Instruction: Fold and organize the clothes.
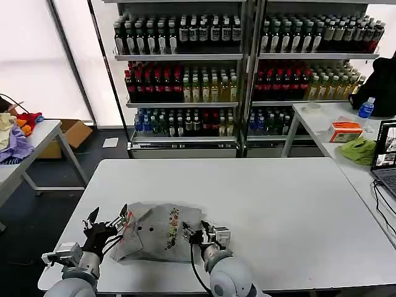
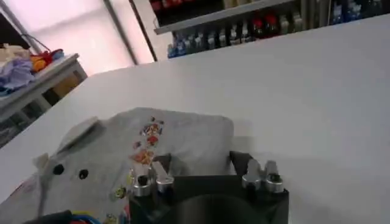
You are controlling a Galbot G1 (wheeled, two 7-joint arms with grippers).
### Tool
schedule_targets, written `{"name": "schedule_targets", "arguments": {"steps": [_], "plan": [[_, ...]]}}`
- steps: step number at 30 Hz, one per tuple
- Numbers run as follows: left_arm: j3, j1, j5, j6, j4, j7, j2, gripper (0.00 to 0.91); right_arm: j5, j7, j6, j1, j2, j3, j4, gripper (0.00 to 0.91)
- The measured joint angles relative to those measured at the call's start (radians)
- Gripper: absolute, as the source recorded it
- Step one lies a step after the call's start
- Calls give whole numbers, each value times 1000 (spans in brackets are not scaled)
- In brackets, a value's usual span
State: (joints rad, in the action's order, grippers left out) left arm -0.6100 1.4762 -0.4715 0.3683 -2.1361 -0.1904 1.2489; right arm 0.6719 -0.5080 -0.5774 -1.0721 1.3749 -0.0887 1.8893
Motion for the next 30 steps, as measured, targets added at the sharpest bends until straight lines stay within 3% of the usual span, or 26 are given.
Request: {"name": "schedule_targets", "arguments": {"steps": [17,30], "plan": [[2,-4,2,2,2,-2,13,907,-5,-7,-1,-15,-2,1,-8,0],[8,-12,2,3,-8,-8,17,907,33,4,-4,-26,-133,97,73,0]]}}
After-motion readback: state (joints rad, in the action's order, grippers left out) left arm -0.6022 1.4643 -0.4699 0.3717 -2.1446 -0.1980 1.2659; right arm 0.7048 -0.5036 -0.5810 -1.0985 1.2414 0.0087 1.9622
